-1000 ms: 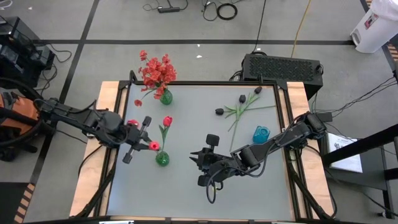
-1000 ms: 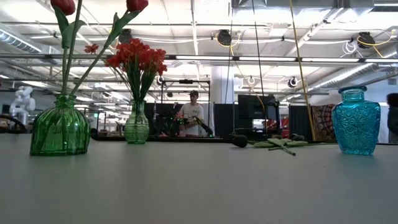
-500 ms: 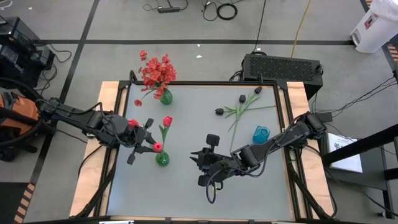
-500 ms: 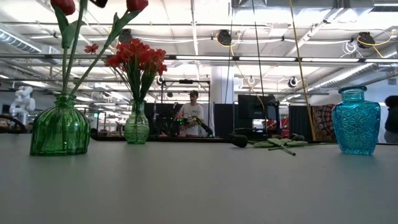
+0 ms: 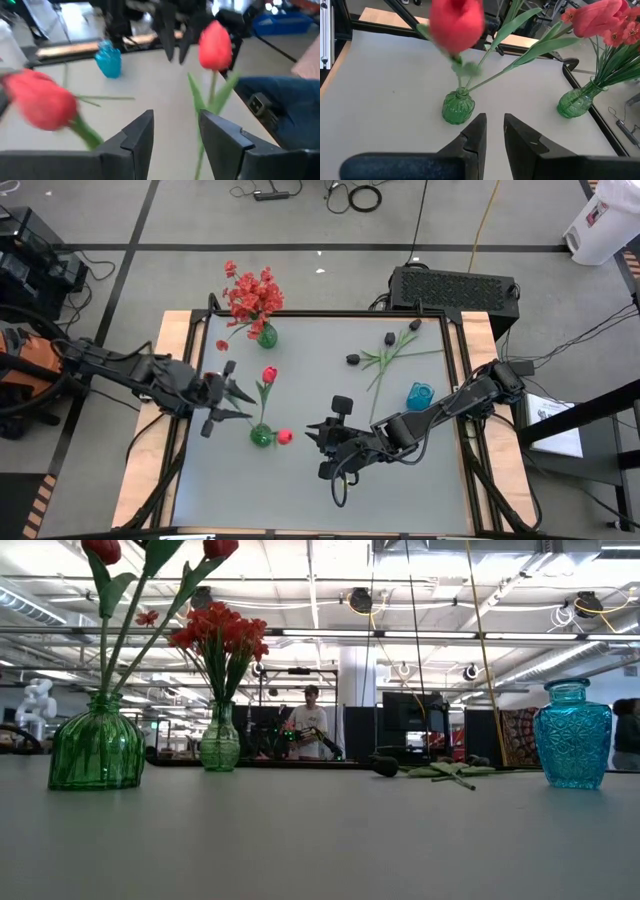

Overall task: Sort flowers into vase by color
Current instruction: Put the middle black flower into the blue vase

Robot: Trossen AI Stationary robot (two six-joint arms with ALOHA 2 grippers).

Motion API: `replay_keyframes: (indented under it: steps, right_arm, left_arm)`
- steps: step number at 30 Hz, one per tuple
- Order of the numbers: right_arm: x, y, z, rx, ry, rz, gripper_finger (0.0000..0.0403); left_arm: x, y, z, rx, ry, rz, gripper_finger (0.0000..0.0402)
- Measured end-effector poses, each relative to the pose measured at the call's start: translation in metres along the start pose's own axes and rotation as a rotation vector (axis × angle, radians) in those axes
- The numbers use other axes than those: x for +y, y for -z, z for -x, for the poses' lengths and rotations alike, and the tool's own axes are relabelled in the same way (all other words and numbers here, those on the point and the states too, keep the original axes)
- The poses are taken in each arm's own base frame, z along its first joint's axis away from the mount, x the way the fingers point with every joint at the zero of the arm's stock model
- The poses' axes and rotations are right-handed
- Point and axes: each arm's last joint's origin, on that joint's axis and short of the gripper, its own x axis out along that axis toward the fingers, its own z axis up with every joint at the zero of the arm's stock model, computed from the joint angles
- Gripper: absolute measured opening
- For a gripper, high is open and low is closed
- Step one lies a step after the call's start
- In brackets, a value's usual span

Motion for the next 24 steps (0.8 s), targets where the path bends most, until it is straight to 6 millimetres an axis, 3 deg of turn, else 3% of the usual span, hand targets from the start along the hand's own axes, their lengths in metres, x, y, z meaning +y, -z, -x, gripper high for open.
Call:
replay_keyframes:
  steps: [11,18,24]
  right_arm:
    - [0.0,0.0,0.0,0.004,0.001,0.003,0.0059]
    - [0.0,0.003,0.0,0.026,0.004,0.013,0.0059]
    - [-0.002,0.005,0.0,0.041,0.039,0.01,0.0059]
  left_arm:
    - [0.005,-0.018,0.033,-0.253,-0.144,-0.081,0.0163]
    - [0.015,-0.026,0.033,-0.271,-0.455,-0.195,0.0164]
    - [0.029,-0.027,0.03,-0.244,-0.611,-0.17,0.0164]
